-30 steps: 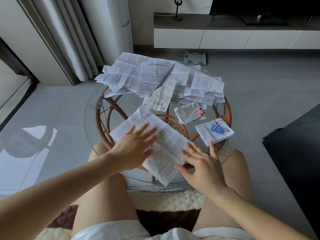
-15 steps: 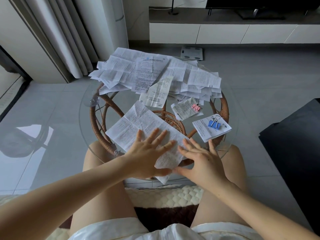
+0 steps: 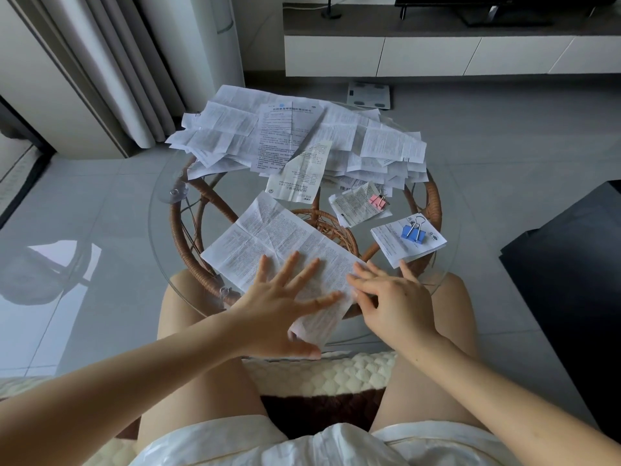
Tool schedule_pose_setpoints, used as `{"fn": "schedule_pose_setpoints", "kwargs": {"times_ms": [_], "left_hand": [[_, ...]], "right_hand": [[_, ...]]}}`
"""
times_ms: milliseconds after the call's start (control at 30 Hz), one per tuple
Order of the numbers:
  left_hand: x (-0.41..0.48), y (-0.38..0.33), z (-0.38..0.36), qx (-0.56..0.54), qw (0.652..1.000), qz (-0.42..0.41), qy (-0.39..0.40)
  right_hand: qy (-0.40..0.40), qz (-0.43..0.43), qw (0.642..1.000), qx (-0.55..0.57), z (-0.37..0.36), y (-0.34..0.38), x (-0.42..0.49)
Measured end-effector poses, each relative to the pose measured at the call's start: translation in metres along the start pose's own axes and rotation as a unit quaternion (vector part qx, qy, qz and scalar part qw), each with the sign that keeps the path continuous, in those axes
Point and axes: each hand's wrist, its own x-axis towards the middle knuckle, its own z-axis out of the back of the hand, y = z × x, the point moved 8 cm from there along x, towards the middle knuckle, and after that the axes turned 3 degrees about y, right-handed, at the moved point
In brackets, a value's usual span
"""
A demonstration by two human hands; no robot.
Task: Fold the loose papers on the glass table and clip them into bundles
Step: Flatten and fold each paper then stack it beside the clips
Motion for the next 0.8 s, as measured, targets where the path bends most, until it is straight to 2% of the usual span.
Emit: {"fn": "schedule_pose_setpoints", "kwargs": {"times_ms": [100, 200, 333, 400, 467, 533, 567, 633, 733, 800], "left_hand": [[-0.018, 0.005, -0.004, 0.019, 0.997, -0.018, -0.075], [-0.029, 0.013, -0.004, -0.033, 0.990, 0.032, -0.130], [-0.039, 0.021, -0.011, -0.120, 0.977, 0.069, -0.162], [-0.041, 0.023, -0.008, -0.155, 0.971, 0.064, -0.168], [-0.041, 0.025, -0.006, -0.179, 0.966, 0.062, -0.176], [-0.043, 0.029, -0.007, -0.241, 0.955, 0.022, -0.173], [-0.046, 0.030, -0.007, -0.288, 0.944, -0.007, -0.164], [-0.057, 0.037, -0.008, -0.389, 0.910, -0.033, -0.138], [-0.075, 0.050, -0.004, -0.451, 0.883, 0.020, -0.130], [-0.084, 0.060, 0.003, -0.401, 0.892, 0.051, -0.199]], "right_hand": [[0.038, 0.055, 0.995, -0.078, -0.002, 0.012, -0.006], [0.081, 0.126, 0.980, -0.129, -0.007, 0.026, -0.022], [0.068, 0.207, 0.972, -0.083, 0.009, 0.037, -0.023], [0.118, 0.216, 0.965, -0.090, 0.003, 0.039, -0.014], [0.191, 0.237, 0.943, -0.136, -0.014, 0.043, -0.009], [0.230, 0.215, 0.944, -0.101, -0.023, 0.040, -0.002], [0.244, 0.193, 0.949, -0.048, -0.024, 0.040, -0.001], [0.217, 0.140, 0.965, 0.052, -0.017, 0.034, 0.001], [0.188, 0.077, 0.972, 0.117, -0.003, 0.034, -0.004], [0.191, 0.064, 0.964, 0.174, 0.006, 0.047, -0.010]]}}
